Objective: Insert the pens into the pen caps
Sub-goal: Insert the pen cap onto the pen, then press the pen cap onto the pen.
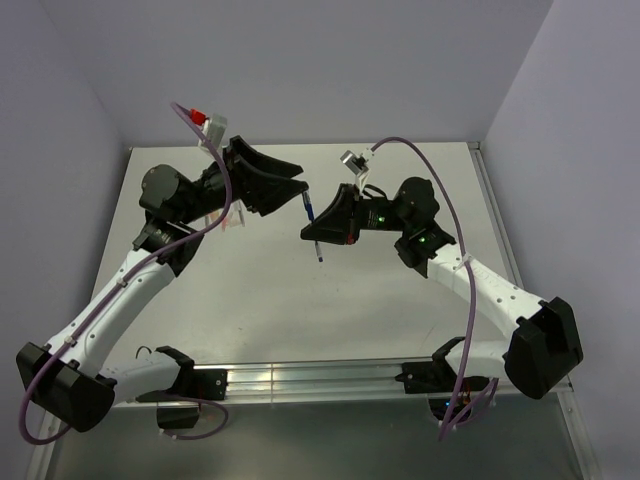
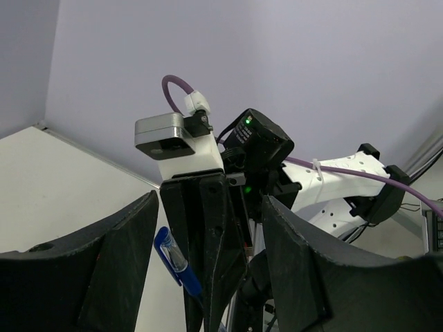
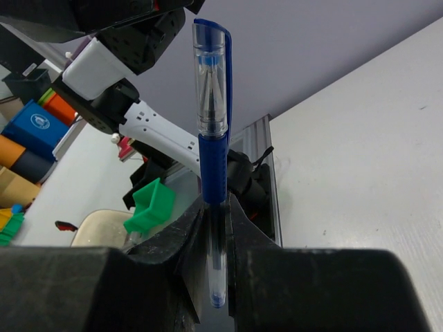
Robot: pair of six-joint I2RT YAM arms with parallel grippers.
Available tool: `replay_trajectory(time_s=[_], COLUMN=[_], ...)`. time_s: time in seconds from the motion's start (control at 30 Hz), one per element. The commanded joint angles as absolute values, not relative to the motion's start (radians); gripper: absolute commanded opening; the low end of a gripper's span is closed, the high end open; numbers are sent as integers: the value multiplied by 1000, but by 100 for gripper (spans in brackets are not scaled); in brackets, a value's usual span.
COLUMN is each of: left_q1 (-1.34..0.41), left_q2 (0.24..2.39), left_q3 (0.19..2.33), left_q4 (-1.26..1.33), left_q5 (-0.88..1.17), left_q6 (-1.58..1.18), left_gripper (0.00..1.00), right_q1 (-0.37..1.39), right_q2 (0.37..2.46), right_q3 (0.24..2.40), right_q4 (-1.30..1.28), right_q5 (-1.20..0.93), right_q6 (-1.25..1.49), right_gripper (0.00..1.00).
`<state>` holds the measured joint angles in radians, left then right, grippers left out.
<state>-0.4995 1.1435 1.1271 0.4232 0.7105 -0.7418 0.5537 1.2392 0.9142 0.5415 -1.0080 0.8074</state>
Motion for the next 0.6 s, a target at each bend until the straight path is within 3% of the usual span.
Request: replay_trajectory(time_s=[0.0, 0.57], left_q1=[-495, -495], left_q2=[1149, 1200], left_q3=[1124, 1120], left_q4=[482, 511], left_q5=[762, 795], left_q6=[-756, -779], left_gripper=[66, 64], right_q1=[554, 554], right_q2=[1218, 1183], right_q3=[945, 945], right_q4=[598, 591], right_q5=[-1022, -1029], right_q6=[813, 807], right_gripper=[0, 0])
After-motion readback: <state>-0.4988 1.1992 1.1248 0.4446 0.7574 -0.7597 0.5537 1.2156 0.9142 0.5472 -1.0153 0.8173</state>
